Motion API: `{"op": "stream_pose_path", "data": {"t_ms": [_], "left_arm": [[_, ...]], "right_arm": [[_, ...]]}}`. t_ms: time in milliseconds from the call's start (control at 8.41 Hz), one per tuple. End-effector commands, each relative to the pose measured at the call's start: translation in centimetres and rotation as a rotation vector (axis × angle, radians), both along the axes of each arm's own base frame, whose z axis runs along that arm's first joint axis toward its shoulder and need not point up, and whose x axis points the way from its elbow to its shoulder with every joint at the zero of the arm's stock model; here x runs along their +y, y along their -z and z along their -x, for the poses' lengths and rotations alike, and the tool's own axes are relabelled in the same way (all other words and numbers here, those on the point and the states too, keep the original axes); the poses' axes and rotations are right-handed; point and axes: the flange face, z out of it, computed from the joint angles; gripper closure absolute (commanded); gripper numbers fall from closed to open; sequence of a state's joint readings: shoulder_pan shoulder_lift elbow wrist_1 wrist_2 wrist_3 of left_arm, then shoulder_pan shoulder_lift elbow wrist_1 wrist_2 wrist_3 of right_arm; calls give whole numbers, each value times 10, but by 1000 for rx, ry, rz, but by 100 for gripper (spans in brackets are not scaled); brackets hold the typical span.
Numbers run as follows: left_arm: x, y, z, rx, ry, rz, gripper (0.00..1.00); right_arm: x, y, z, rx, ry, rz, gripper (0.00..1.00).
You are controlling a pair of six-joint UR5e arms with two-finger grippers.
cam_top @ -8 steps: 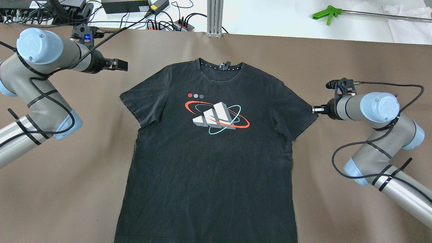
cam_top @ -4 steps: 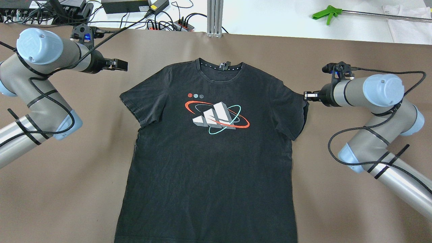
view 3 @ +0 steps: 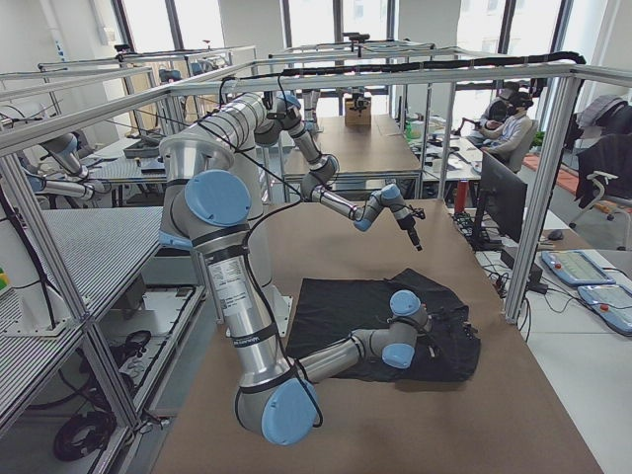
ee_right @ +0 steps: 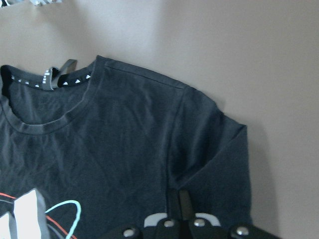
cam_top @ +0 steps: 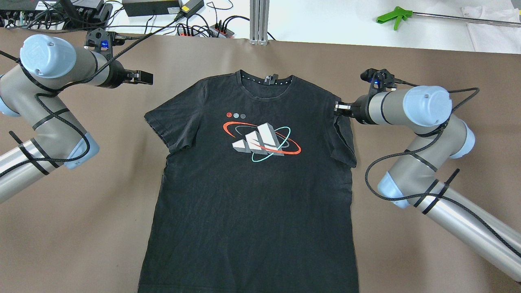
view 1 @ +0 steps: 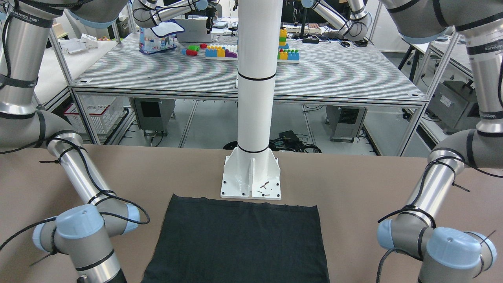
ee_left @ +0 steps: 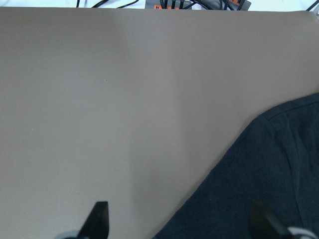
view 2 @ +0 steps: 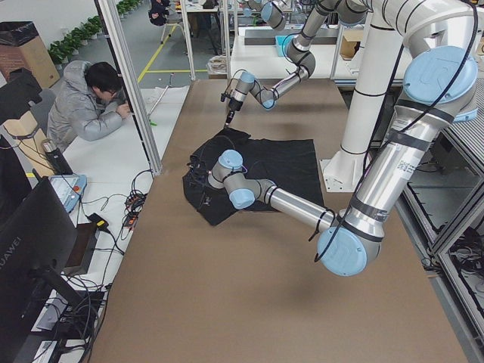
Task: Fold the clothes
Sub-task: 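Grasp the sleeve nearest the right gripper and fold it inward over the chest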
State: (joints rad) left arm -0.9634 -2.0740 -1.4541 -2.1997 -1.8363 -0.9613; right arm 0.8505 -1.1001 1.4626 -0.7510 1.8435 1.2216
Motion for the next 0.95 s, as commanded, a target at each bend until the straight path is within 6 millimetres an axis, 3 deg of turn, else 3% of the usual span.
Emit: {"op": "stream_pose_path", "data": {"t_ms": [0, 119, 357, 476, 714, 832], "left_arm": [[-2, -5, -1, -8, 1, 5, 0], [-2, -5, -1, -8, 1, 5, 0], [-3, -9, -2, -14, 3, 12, 0], [-4, -8, -2, -15, 3, 9, 0], [-6, -5, -3, -18, 12, 3, 0], [-6, -5, -3, -18, 12, 3, 0]], "right_arm": [[31, 41, 71, -55, -100, -4, 100], [43, 47, 90, -61, -120, -11, 100], [53, 57, 106, -66, -132, -25, 100], [51, 59, 112, -74, -137, -9, 100], [27, 52, 134, -28, -197, -6, 100], [22, 58, 139, -27, -204, -8, 100]]}}
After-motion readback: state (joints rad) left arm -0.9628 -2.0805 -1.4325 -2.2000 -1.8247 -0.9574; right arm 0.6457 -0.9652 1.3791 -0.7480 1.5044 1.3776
